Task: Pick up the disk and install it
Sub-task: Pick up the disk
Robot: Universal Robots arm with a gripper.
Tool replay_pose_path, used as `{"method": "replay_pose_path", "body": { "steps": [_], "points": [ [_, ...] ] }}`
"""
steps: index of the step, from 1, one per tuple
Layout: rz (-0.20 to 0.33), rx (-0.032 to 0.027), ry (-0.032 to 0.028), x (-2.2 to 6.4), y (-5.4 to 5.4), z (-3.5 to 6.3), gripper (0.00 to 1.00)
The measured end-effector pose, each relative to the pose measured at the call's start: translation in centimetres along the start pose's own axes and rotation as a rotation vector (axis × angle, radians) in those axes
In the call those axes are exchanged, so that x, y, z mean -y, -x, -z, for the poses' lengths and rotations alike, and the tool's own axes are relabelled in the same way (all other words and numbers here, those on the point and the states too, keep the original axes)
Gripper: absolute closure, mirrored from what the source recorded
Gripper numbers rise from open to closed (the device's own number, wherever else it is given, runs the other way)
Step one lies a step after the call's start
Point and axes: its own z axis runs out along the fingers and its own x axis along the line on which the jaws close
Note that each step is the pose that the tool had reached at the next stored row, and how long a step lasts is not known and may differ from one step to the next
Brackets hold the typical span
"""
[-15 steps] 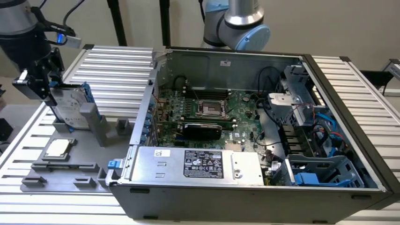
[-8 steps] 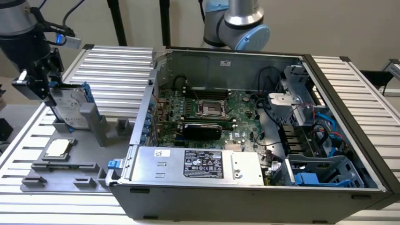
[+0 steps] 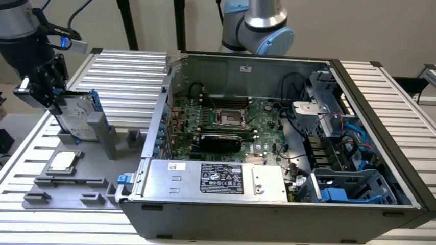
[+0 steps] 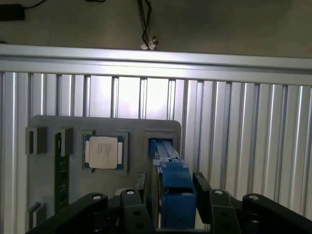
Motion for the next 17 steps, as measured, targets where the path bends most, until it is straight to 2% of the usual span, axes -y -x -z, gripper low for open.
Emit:
{"method": "replay_pose_path", "body": {
  "steps": [4, 5, 11, 12, 17],
  "points": [
    [0.0, -0.0003, -0.0002, 0.0, 0.0, -0.01, 0.51],
    [0.0, -0.0004, -0.0001, 0.0, 0.0, -0.01, 0.59],
    [0.0, -0.0005, -0.0001, 0.0, 0.0, 0.0, 0.61],
    [0.0, -0.0004, -0.0001, 0.0, 0.0, 0.0, 0.67],
    [0.0, -0.0005, 0.0001, 0.0, -0.07, 0.0, 0.67]
  ]
}}
